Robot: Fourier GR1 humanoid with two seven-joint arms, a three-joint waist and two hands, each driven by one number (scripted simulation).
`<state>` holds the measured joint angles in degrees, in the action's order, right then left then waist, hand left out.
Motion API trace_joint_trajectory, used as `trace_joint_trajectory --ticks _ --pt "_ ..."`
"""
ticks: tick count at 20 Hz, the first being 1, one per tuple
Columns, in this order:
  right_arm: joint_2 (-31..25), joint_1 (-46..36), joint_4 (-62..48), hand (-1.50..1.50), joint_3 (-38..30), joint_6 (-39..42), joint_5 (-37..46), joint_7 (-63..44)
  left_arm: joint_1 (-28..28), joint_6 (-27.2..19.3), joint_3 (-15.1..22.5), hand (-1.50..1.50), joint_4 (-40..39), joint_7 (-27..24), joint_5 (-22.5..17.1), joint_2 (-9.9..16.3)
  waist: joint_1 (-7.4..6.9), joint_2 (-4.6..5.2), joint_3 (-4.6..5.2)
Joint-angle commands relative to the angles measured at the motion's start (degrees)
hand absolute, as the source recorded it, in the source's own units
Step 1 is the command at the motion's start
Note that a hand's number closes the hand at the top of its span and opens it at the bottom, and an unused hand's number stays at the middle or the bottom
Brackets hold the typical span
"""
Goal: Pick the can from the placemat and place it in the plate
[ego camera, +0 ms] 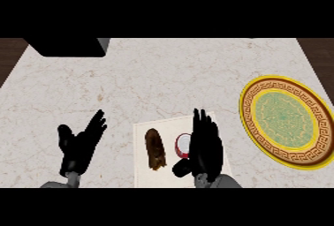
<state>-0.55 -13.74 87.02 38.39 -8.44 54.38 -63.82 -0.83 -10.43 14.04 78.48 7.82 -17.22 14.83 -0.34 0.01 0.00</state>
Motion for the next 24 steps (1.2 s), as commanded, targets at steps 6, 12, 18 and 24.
trace_joint_trajectory --ticks 6,12,18,24 --pt "0.53 -3.53 -10.60 1.50 -0.81 0.57 -2.15 1.58 -0.26 0.35 -1.69 0.00 0.57 0.50 2.33 -2.43 0.08 0.00 0.00" --pt "0.52 -2.71 -10.58 1.50 1.16 -1.01 1.36 0.81 -0.36 0.96 -3.20 0.00 3.16 4.59 3.47 -2.06 0.13 -0.02 -0.01" --pt "-1.54 8.77 2.48 1.50 12.23 -1.06 10.61 5.22 2.15 0.20 -1.21 0.00 3.09 3.02 5.35 -4.36 0.72 -0.26 0.00" --pt "-4.80 12.55 14.46 1.50 25.25 -9.72 19.41 10.88 1.74 1.89 -3.57 0.00 1.28 2.12 4.02 -2.73 1.38 -0.59 -0.02"
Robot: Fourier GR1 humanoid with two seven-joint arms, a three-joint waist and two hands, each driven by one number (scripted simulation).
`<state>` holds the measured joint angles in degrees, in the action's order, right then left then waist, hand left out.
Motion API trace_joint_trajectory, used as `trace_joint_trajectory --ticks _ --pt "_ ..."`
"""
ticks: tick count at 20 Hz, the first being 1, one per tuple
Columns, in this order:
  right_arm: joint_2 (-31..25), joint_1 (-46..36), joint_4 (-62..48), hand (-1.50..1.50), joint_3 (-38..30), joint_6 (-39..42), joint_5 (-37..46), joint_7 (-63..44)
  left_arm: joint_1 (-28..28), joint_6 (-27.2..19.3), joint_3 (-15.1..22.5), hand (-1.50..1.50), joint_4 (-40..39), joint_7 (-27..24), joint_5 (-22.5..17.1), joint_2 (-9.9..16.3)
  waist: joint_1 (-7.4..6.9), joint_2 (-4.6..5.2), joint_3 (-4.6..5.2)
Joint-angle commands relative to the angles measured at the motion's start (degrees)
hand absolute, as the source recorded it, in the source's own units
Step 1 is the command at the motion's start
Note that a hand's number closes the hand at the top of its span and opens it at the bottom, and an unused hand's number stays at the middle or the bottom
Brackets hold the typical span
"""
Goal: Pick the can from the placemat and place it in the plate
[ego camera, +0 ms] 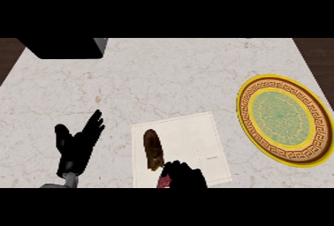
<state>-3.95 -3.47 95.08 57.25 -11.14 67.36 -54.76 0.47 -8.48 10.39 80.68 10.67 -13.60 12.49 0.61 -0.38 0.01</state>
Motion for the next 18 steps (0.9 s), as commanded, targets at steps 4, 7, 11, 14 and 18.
trace_joint_trajectory --ticks 4,7,11,14,18 --pt "-5.24 6.41 13.34 1.50 8.33 -11.99 17.58 -1.29 2.57 0.40 0.14 0.00 -0.65 -2.77 0.49 -0.86 0.52 -0.15 0.00" --pt "-1.70 5.87 16.48 1.50 3.76 -13.35 18.17 -2.38 0.47 -0.01 -0.43 0.00 1.49 1.17 0.13 0.09 0.27 -0.02 -0.04" --pt "-4.89 11.36 19.67 1.50 1.98 -22.32 18.76 -1.80 -0.27 -0.87 -0.68 0.00 0.56 0.75 0.38 -0.92 0.89 0.04 -0.08" --pt "-6.35 11.14 22.03 1.50 -4.07 -24.99 15.91 -1.26 0.70 -0.15 -0.12 0.00 0.30 -0.15 0.54 -1.13 0.63 0.23 -0.08" --pt "-9.07 12.14 21.86 1.50 -7.38 -34.75 11.75 0.26 1.31 0.05 -0.01 0.00 1.24 -0.12 0.79 -0.72 -0.08 0.36 -0.19"
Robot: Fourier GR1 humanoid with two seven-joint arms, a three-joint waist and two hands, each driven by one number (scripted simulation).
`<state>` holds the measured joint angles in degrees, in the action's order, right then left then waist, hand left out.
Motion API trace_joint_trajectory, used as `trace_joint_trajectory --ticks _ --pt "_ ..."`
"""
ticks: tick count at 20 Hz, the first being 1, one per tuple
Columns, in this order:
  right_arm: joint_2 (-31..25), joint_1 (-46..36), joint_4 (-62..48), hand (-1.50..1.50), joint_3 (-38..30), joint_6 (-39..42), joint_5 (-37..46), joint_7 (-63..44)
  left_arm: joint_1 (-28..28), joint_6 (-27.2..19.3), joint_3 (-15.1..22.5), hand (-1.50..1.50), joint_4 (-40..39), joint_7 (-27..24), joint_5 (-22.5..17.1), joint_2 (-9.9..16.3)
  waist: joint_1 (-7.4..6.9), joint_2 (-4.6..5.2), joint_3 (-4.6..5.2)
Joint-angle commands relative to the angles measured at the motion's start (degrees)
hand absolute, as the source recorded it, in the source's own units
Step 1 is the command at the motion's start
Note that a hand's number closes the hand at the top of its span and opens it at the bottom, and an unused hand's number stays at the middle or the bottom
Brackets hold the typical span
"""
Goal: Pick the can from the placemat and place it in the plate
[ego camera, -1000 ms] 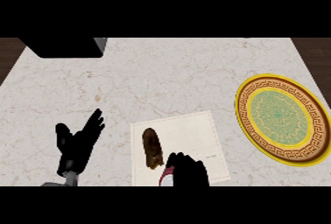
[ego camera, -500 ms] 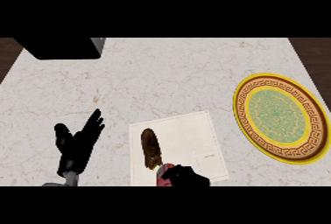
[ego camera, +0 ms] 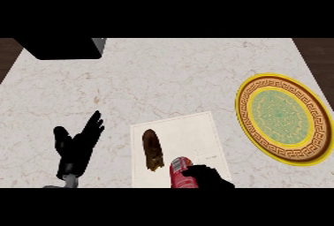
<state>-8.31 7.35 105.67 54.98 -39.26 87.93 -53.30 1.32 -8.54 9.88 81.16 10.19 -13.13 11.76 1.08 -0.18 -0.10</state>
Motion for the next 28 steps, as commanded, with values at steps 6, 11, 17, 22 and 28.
trace_joint_trajectory --ticks 6,11,17,22,28 --pt "-15.94 -1.23 6.59 1.50 -17.01 -16.95 -19.25 2.34 1.27 1.31 1.23 0.00 0.69 -0.97 0.96 0.01 -1.50 0.36 -0.05" --pt "-22.96 -7.14 -1.21 1.50 -28.36 -21.84 -33.12 6.88 -0.49 0.50 1.43 0.00 1.75 1.80 1.03 -0.74 -2.11 0.48 -0.09" --pt "-30.51 -11.93 -13.88 1.50 -30.77 -28.08 -54.31 20.52 2.28 0.95 2.86 0.00 1.41 -1.20 2.16 -1.91 -3.26 0.68 -0.23" --pt "-31.73 -18.77 -22.46 1.50 -33.72 -25.36 -70.31 33.57 -1.34 2.61 1.22 0.00 0.54 0.61 0.99 -0.80 -3.46 0.86 -0.30" --pt "-33.65 -20.16 -35.37 -1.50 -35.15 -8.51 -79.99 37.12 -4.83 0.61 0.94 0.00 -1.14 3.33 1.76 -1.99 -3.66 1.36 -0.19"
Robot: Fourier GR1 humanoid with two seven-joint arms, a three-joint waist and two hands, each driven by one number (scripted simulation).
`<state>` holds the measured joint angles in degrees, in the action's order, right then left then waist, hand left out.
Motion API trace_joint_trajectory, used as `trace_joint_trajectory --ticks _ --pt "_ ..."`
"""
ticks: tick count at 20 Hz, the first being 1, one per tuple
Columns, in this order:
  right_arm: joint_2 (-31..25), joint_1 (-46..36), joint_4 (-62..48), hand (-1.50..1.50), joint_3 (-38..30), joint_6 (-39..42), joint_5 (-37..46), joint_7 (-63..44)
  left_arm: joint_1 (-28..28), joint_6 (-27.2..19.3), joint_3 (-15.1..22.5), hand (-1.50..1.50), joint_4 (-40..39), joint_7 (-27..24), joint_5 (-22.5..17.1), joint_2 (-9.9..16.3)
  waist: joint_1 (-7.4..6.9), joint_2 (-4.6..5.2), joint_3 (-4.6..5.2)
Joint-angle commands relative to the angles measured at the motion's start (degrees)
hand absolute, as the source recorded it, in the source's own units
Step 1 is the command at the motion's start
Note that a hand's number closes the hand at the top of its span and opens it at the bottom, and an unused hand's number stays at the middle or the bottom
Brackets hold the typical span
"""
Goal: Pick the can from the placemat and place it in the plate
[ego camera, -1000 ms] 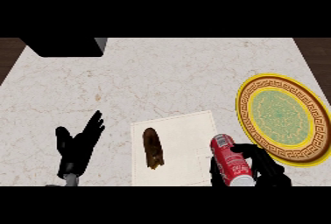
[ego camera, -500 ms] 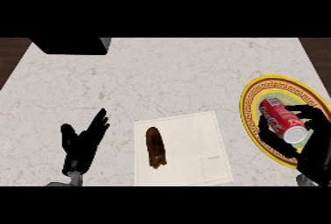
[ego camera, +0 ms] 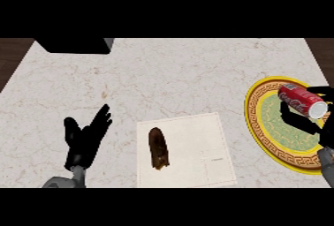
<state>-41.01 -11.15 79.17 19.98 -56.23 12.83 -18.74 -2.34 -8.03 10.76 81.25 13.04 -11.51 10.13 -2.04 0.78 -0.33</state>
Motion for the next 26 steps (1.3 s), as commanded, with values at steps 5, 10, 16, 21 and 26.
trace_joint_trajectory --ticks 5,10,16,21,26 --pt "3.81 -6.08 -20.88 -1.50 -2.58 20.24 -12.72 16.46 1.16 1.41 0.05 0.00 0.32 -0.47 -0.72 -0.16 -1.03 0.20 -0.04" --pt "6.57 -10.49 -30.20 -1.50 -11.60 28.55 -20.69 34.57 -0.79 0.61 -0.43 0.00 -2.48 -1.51 0.15 -1.14 -0.12 0.26 -0.08" --pt "11.12 -12.42 -36.75 -1.50 -23.88 32.75 -30.27 49.51 -0.52 -0.39 -0.58 0.00 -2.44 -1.22 1.07 -1.36 0.91 -0.18 0.05" --pt "5.37 -14.87 -45.89 -1.50 -29.79 45.74 -34.13 51.76 2.09 0.91 -1.79 0.00 -1.11 -1.69 0.86 -0.08 1.25 -0.54 0.23" --pt "2.04 -8.36 -48.66 -1.50 -31.39 61.85 -36.73 56.28 1.54 2.43 -2.87 0.00 -2.33 -2.33 0.24 0.12 1.89 -0.59 0.27"
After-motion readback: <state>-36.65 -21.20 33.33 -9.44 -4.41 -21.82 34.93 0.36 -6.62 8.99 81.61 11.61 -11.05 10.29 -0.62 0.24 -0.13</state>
